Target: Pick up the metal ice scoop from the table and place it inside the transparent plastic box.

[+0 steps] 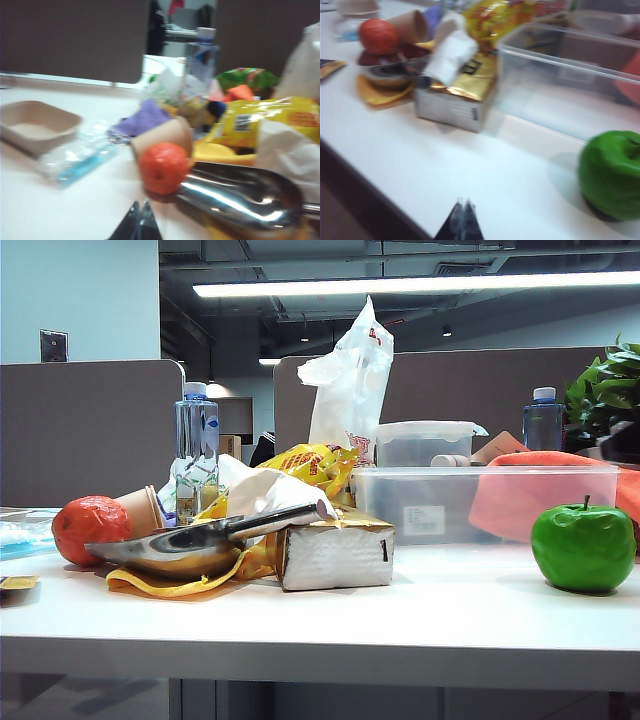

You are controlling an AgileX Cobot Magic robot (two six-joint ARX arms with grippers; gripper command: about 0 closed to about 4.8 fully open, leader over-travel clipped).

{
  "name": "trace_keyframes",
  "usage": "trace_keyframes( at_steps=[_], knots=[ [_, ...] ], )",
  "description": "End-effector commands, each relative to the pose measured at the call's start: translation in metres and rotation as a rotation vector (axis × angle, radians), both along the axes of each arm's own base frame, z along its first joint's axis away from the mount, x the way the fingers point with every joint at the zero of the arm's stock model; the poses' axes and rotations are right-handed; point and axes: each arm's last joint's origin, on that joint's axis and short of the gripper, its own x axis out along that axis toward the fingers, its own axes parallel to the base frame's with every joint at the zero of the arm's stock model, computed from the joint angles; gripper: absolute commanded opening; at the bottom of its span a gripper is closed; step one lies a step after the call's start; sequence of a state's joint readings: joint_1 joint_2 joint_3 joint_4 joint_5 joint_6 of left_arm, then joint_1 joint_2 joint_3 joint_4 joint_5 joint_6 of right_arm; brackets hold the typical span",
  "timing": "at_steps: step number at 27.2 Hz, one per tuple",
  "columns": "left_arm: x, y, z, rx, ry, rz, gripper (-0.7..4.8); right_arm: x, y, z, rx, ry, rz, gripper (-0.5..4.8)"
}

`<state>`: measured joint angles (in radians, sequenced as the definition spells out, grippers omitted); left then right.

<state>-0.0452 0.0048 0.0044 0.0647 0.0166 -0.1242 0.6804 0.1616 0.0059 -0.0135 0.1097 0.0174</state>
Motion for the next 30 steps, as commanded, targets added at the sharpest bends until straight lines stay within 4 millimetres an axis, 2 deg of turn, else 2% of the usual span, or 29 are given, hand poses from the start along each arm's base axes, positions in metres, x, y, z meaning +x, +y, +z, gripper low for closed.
trace_keyframes(
  at_steps=[1, 4, 6, 8, 10, 11, 12, 16, 18, 22, 23, 27, 30],
  knots=[
    [-0.001, -0.004, 0.002, -0.116, 0.002, -0.163, -0.04, -0.003, 0.004, 0.002, 0.011, -0.012, 0.043, -0.01],
    [-0.003, -0.010, 0.002, -0.159, 0.029, -0.371, 0.04, -0.004, 0.006, 0.001, 0.006, -0.006, 0.072, -0.01],
    [-0.005, -0.012, 0.006, -0.184, 0.051, -0.464, 1.51, -0.005, 0.007, 0.001, 0.002, -0.001, 0.078, -0.01],
    [-0.008, -0.013, 0.016, -0.136, 0.063, -0.466, 1.87, -0.004, 0.007, 0.000, -0.002, 0.003, 0.078, -0.01],
    [-0.008, -0.013, 0.029, -0.127, 0.036, -0.464, 3.15, -0.004, 0.007, 0.000, -0.002, 0.003, 0.078, -0.01],
    [-0.007, -0.013, 0.036, -0.123, 0.008, -0.463, 4.01, -0.004, 0.007, 0.000, -0.002, 0.003, 0.078, -0.01],
    [-0.005, -0.014, 0.041, -0.118, -0.008, -0.469, 4.27, -0.004, 0.007, 0.000, -0.001, 0.002, 0.078, -0.01],
    [0.008, -0.024, 0.060, 0.078, -0.013, -0.575, 4.38, -0.004, 0.007, 0.000, -0.002, 0.003, 0.078, -0.01],
    [0.020, -0.034, 0.067, 0.230, 0.001, -0.638, 4.38, -0.004, 0.007, 0.000, -0.002, 0.003, 0.078, -0.01],
    [0.059, -0.068, 0.082, 0.521, 0.042, -0.742, 4.38, -0.004, 0.007, 0.000, -0.001, 0.002, 0.077, -0.01],
    [0.074, -0.081, 0.083, 0.631, 0.052, -0.747, 4.39, -0.004, 0.007, 0.000, -0.001, 0.002, 0.076, -0.01],
    [0.124, -0.127, 0.074, 0.953, 0.083, -0.832, 4.39, -0.004, 0.007, 0.000, -0.001, 0.002, 0.076, -0.01],
    [0.150, -0.156, 0.064, 1.104, 0.116, -0.823, 4.38, -0.004, 0.007, 0.001, 0.000, 0.001, 0.074, -0.01]
  ],
)
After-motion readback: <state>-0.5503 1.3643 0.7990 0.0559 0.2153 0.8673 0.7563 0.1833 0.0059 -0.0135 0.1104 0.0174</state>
